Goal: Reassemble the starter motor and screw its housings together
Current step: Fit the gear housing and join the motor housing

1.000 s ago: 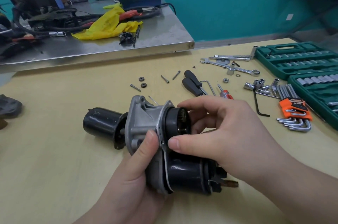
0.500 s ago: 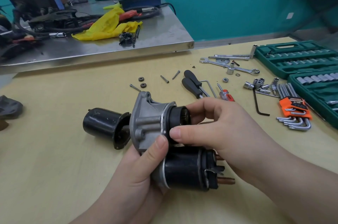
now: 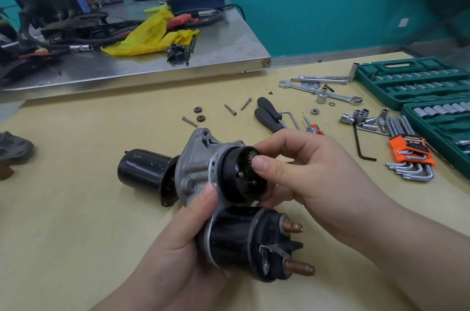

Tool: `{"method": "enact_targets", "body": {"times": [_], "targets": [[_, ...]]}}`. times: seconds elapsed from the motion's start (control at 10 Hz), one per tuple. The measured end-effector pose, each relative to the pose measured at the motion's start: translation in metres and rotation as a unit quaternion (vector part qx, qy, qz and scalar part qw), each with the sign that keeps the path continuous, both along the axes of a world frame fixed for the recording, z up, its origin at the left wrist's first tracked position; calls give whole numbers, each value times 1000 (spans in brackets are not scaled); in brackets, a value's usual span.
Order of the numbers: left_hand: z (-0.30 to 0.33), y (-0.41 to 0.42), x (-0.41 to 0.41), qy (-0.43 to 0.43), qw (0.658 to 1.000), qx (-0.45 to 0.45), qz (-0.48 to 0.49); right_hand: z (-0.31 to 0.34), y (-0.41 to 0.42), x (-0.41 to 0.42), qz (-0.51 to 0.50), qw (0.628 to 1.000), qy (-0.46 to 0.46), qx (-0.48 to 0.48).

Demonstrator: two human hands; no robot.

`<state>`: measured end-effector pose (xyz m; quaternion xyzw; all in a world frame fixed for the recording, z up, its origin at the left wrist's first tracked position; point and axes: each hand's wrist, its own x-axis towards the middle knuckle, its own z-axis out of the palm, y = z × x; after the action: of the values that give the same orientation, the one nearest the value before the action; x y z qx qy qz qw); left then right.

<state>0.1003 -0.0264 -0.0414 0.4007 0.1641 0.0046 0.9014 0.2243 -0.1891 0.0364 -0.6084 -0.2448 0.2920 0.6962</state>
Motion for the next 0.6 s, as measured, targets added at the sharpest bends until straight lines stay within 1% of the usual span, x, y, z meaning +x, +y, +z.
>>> {"method": "enact_targets", "body": {"times": [0.1,0.2,0.3,0.4,0.5,0.6], "targets": [[-7,3,-4,-32,999,-34,-9,-2,-1,2,18,999,26,19],[-2,1,-8,-14,995,-101,24,-3,-1,2,27,999,24,26],[8,-12,-10,9,981,-195,12,-4,-1,2,25,999,19,40],[17,-15,-7,-69,984,-167,-2,-6,-3,5,28,998,25,45],[12,-15,-5,-99,979,-166,-61,-7,-2,7,3,999,-1,32],[14,-15,-6,-96,976,-171,-96,-9,3,19,-59,996,-70,-9]]}}
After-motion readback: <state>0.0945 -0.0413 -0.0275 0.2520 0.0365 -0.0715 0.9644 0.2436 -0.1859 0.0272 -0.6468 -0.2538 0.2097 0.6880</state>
